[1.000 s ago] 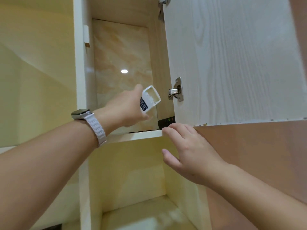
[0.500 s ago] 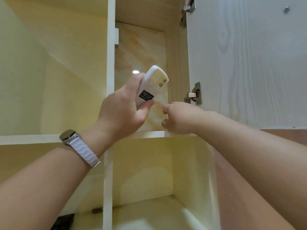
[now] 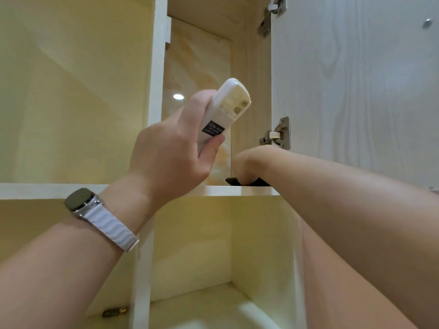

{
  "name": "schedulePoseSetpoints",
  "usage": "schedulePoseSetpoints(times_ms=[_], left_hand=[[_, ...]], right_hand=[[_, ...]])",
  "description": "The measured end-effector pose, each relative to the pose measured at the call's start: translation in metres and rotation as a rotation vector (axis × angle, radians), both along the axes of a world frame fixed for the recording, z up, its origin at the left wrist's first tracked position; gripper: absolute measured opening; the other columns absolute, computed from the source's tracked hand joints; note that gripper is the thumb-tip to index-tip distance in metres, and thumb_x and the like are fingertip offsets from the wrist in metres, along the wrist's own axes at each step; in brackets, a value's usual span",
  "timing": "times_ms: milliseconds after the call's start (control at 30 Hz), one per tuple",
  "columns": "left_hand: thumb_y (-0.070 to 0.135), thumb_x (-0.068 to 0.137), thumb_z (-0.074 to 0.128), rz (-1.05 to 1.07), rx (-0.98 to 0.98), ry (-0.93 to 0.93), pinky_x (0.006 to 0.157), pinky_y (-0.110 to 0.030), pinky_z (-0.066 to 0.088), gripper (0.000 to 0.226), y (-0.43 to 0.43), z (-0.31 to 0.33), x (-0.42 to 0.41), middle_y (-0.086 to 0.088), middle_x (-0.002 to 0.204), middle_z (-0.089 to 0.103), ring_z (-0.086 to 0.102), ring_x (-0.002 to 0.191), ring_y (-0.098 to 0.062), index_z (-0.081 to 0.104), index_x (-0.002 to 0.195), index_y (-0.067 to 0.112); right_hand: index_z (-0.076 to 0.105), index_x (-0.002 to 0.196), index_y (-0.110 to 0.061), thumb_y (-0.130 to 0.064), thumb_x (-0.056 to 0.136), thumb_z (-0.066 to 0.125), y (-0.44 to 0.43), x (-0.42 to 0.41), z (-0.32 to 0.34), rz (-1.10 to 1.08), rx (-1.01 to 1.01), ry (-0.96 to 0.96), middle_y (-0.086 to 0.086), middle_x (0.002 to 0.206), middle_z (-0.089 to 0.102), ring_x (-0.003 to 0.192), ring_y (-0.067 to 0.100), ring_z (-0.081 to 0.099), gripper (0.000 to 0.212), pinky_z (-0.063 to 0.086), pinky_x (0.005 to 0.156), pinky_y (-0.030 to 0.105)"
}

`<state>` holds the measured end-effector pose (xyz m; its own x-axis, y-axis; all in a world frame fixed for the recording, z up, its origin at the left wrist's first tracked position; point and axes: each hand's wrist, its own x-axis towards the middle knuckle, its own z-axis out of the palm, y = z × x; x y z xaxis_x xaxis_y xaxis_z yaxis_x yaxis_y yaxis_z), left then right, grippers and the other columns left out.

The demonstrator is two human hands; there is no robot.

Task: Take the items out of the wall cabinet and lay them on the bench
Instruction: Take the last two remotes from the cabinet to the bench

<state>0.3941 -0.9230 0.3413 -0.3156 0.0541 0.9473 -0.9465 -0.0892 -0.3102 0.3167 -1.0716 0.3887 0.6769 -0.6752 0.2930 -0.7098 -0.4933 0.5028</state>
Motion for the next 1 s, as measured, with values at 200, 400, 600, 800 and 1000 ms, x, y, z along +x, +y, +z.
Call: schedulePoseSetpoints(times_ms=[200, 400, 600, 800, 1000], left_hand=[[0.027, 0.085, 0.069, 0.012, -0.002, 0.039, 0.051, -0.025, 0.031, 0.052, -0.001, 0.001, -0.002, -0.002, 0.090, 0.067, 0.040, 0.059, -0.016, 0.045, 0.130, 0.017], [0.029, 0.086, 0.065, 0.085, -0.007, 0.026, 0.050, -0.027, 0.035, 0.050, -0.002, -0.002, -0.006, -0.002, 0.094, 0.068, 0.059, 0.061, -0.031, 0.041, 0.130, 0.020], [0.027, 0.085, 0.071, 0.038, -0.037, 0.172, 0.048, -0.020, 0.028, 0.052, 0.008, -0.032, -0.021, -0.001, 0.091, 0.067, 0.045, 0.061, -0.014, 0.044, 0.129, 0.016], [0.027, 0.084, 0.069, 0.046, -0.029, 0.166, 0.048, -0.020, 0.033, 0.052, 0.019, -0.072, -0.054, 0.000, 0.094, 0.066, 0.045, 0.063, -0.014, 0.042, 0.128, 0.017], [0.036, 0.082, 0.065, -0.034, 0.078, 0.413, 0.061, -0.041, 0.054, 0.052, 0.016, -0.116, -0.083, 0.010, 0.094, 0.062, 0.061, 0.074, -0.025, 0.045, 0.128, 0.025]], right_hand=[[0.057, 0.083, -0.007, -0.011, 0.091, 0.051, -0.006, 0.000, -0.007, 0.143, -0.019, -0.215, 0.006, 0.072, 0.054, 0.054, 0.019, 0.047, 0.011, 0.041, 0.050, 0.026], [0.054, 0.085, -0.008, -0.018, 0.089, 0.053, -0.003, -0.016, -0.014, 0.391, 0.064, -0.689, 0.008, 0.075, 0.055, 0.061, 0.024, 0.054, 0.010, 0.037, 0.046, 0.026], [0.060, 0.110, -0.014, -0.023, 0.094, 0.049, 0.005, -0.060, -0.059, 0.759, 0.103, -1.186, 0.001, 0.087, 0.060, 0.078, 0.023, 0.055, 0.021, 0.045, 0.062, 0.031], [0.064, 0.105, -0.025, -0.018, 0.092, 0.056, 0.009, -0.098, -0.130, 0.971, 0.329, -1.607, -0.010, 0.081, 0.064, 0.074, 0.011, 0.057, 0.016, 0.043, 0.064, 0.021], [0.065, 0.092, -0.032, -0.015, 0.091, 0.058, 0.027, -0.121, -0.194, 0.990, 0.774, -1.781, -0.002, 0.071, 0.065, 0.059, 0.016, 0.058, 0.019, 0.052, 0.055, 0.034]])
